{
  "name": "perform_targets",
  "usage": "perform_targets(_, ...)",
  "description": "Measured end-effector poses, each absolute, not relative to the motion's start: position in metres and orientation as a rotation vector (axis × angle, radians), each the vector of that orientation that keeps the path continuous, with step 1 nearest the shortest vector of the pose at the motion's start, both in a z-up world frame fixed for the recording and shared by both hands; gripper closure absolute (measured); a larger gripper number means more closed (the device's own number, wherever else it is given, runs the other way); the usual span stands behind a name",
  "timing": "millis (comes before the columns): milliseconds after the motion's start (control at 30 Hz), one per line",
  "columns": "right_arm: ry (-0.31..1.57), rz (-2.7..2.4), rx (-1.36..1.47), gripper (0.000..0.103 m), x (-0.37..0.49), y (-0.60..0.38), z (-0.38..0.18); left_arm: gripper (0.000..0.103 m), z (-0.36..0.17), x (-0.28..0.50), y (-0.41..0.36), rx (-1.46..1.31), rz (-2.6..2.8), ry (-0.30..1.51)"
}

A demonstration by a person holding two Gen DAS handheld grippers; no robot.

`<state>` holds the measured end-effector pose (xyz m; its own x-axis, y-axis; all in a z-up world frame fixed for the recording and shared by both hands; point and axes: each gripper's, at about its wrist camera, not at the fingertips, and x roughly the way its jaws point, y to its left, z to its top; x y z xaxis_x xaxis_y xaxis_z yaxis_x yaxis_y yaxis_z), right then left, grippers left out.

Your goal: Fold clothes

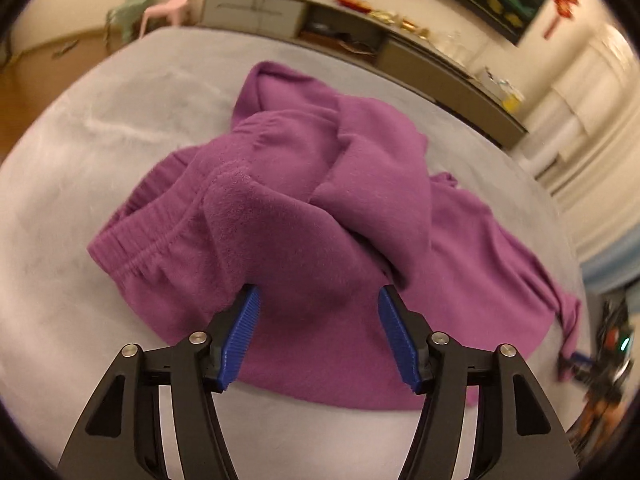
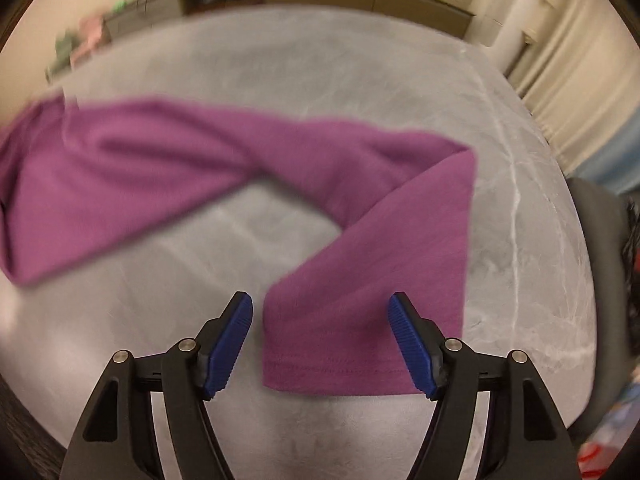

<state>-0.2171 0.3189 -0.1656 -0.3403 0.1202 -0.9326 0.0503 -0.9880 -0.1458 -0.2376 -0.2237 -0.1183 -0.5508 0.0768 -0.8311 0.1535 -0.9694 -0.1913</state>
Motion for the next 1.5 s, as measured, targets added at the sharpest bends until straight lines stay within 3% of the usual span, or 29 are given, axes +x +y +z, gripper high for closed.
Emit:
perform_targets(33,-0.267,2.517,-1.773,0.043,-0.218,0.318,-0.167,0.038,-0.121,-0.24,-0.223,1.461,-2.686,0.375)
perform_targets(67,-0.283,2.514,-1.775,0.059,-0.218,0.318,-0.167,0.036,-0.124,-0.242,-0.223,1.456,-2.671,0.374)
perform_targets(100,-0.281,2.515,-1.783,0.067,-0.219,0.319,-0.167,0.031,-0.127,-0.244,-0.222,1.451,-2.655,0.372)
perform_targets(167,-0.319,2.506,-1.791,0.093,-0.224,0.319,-0.167,0.029,-0.133,-0.248,-0.222,1.44,-2.624,0.369)
perform_targets(233,-0.352,2.517,-1.786,0.096,-0.223,0.314,-0.162,0.035,-0.139,-0.252,-0.221,1.428,-2.592,0.366)
perform_targets(267,-0.361,2.527,-1.782,0.097,-0.222,0.311,-0.159,0.048,-0.142,-0.255,-0.22,1.423,-2.577,0.364)
perform_targets(300,-0.325,2.566,-1.771,0.098,-0.22,0.31,-0.149,0.082,-0.145,-0.257,-0.22,1.417,-2.561,0.362)
perform_targets(333,-0.203,2.652,-1.739,0.098,-0.218,0.316,-0.131,0.093,-0.147,-0.258,-0.221,1.412,-2.549,0.367)
perform_targets(500,0.701,2.924,-1.312,0.098,-0.228,0.434,-0.023,0.096,-0.099,-0.229,-0.287,1.215,-2.576,0.488)
perform_targets(600,1.104,2.734,-1.118,0.098,-0.254,0.526,-0.011,0.097,-0.068,-0.206,-0.331,1.081,-2.57,0.553)
perform_targets(667,1.229,2.544,-1.088,0.089,-0.267,0.561,-0.036,0.097,-0.066,-0.198,-0.35,1.084,-2.552,0.572)
perform_targets(700,1.204,2.515,-1.111,0.079,-0.268,0.558,-0.05,0.097,-0.069,-0.194,-0.358,1.1,-2.538,0.571)
perform_targets(733,1.179,2.486,-1.134,0.054,-0.268,0.556,-0.063,0.097,-0.073,-0.191,-0.364,1.115,-2.526,0.566)
perform_targets(767,1.154,2.457,-1.157,0.045,-0.269,0.554,-0.076,0.097,-0.078,-0.188,-0.369,1.137,-2.518,0.566)
perform_targets(900,1.016,2.415,-1.354,0.045,-0.275,0.522,-0.126,0.097,-0.098,-0.18,-0.38,1.207,-2.491,0.649)
perform_targets(1167,0.314,2.631,-1.637,0.041,-0.299,0.408,-0.133,0.096,-0.111,-0.177,-0.384,1.197,-2.458,0.731)
perform_targets(1233,0.16,2.589,-1.708,0.044,-0.308,0.396,-0.148,0.096,-0.113,-0.177,-0.382,1.201,-2.456,0.731)
perform_targets(1300,0.091,2.55,-1.751,0.057,-0.311,0.397,-0.158,0.096,-0.113,-0.176,-0.38,1.204,-2.459,0.72)
perform_targets(1333,0.075,2.539,-1.754,0.065,-0.31,0.399,-0.158,0.096,-0.113,-0.176,-0.379,1.206,-2.462,0.709)
perform_targets(1367,0.064,2.535,-1.746,0.08,-0.307,0.402,-0.157,0.096,-0.114,-0.176,-0.377,1.205,-2.463,0.696)
perform_targets(1433,0.103,2.519,-1.707,0.095,-0.305,0.414,-0.152,0.096,-0.115,-0.175,-0.375,1.206,-2.462,0.673)
perform_targets(1500,0.22,2.501,-1.628,0.096,-0.297,0.434,-0.141,0.096,-0.116,-0.171,-0.377,1.211,-2.459,0.681)
